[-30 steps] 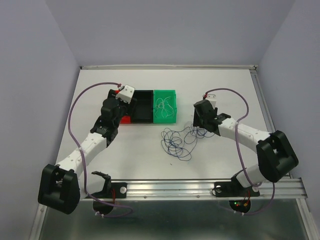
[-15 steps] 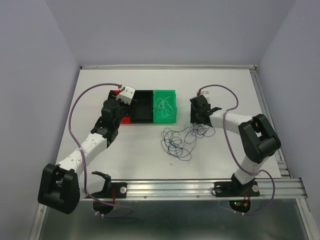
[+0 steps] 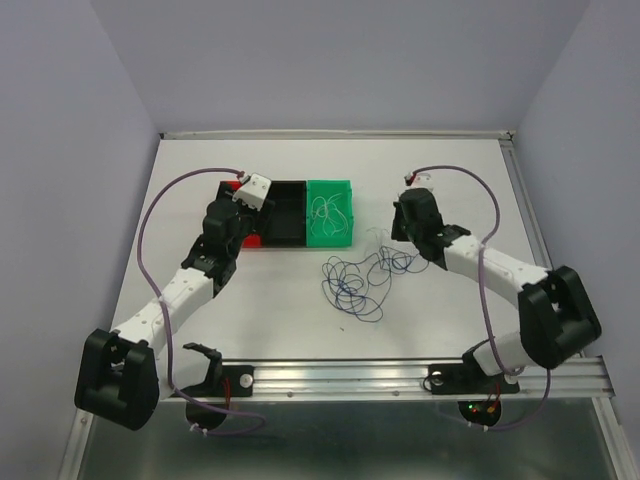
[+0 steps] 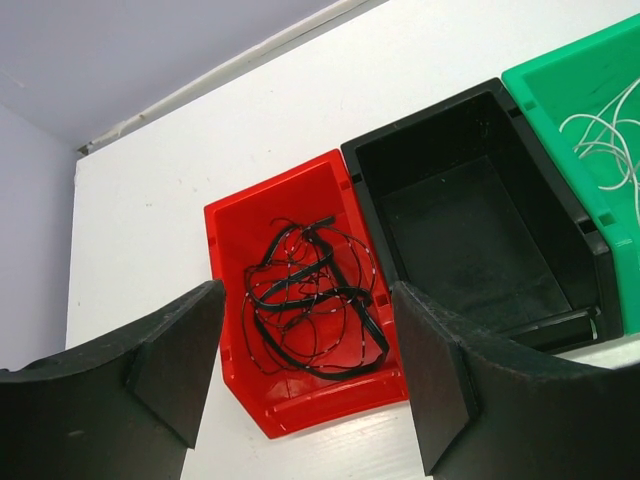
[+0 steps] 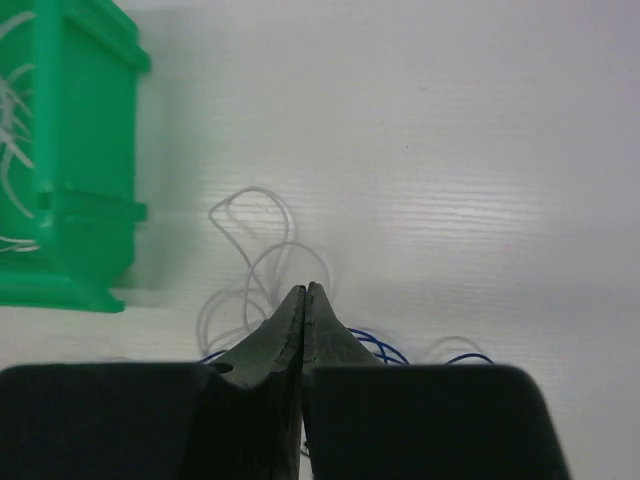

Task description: Untangle the cables

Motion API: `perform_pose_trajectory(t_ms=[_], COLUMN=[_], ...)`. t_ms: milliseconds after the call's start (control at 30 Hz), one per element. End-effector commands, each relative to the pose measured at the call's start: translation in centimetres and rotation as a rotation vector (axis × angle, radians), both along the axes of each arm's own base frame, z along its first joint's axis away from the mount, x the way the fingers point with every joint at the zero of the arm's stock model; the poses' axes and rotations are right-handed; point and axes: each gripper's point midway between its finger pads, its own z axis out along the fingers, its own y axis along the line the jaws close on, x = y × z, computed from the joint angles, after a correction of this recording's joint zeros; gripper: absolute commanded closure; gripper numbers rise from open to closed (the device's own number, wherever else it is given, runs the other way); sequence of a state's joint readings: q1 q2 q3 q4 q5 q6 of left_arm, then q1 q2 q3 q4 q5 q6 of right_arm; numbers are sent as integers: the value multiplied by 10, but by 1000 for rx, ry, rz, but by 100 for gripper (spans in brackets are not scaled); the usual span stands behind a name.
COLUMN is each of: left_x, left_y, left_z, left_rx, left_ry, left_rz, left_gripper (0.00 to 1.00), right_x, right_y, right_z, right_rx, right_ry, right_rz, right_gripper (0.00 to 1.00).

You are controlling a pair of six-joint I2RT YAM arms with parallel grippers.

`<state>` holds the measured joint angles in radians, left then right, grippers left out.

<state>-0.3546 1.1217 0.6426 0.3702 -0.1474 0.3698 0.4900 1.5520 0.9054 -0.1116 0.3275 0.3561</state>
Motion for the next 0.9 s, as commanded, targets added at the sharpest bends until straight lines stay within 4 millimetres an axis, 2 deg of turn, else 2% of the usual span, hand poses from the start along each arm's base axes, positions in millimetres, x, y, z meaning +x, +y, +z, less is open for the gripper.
perform_pose_trajectory(t_ms=[0, 67, 100, 133, 233, 267, 367, 467, 567, 633, 667, 700, 867], left_x=[-5, -7, -7, -8, -7, -7, -7, -7, -7, -7, -7, -7, -7], left_y=[-7, -8, -8, -9, -9, -10, -10, -11, -10, -11, -10, -10, -11], left_z=[22, 22, 23, 23, 23, 22, 20, 20, 20, 20, 19, 19, 19], left_rx=[-19, -21, -21, -20, -16, -17, -14, -14, -13, -11, -10, -9, -8], left_ry=[-80, -81, -83, -84, -84, -82, -75, -76, -77, -76, -73, -75, -73], left_rz=[-38, -45, -42, -49, -46, -46, -46, -48, -45, -46, -44, -44, -44], left_gripper=[21, 21, 21, 21, 21, 21, 21, 21, 21, 21, 21, 21, 21], right_x=[3, -6, -13, -18, -25, -24, -19, -7, 7, 11, 18, 16, 26], right_y=[13, 13, 17, 19, 22, 22, 20, 22, 25, 22, 23, 17, 20], right_z=[83, 96, 94, 102, 109, 107, 90, 73, 55, 44, 47, 29, 13], right_rx=[194, 238, 258, 277, 303, 296, 257, 235, 218, 194, 201, 160, 132], right_ry=[-273, -314, -308, -323, -335, -330, -290, -238, -172, -133, -135, -86, -40], right_rz=[53, 69, 101, 123, 155, 153, 139, 104, 47, 12, -11, -40, -65], right_gripper=[99, 99, 99, 100, 98, 73, 31, 29, 19, 19, 19, 20, 23])
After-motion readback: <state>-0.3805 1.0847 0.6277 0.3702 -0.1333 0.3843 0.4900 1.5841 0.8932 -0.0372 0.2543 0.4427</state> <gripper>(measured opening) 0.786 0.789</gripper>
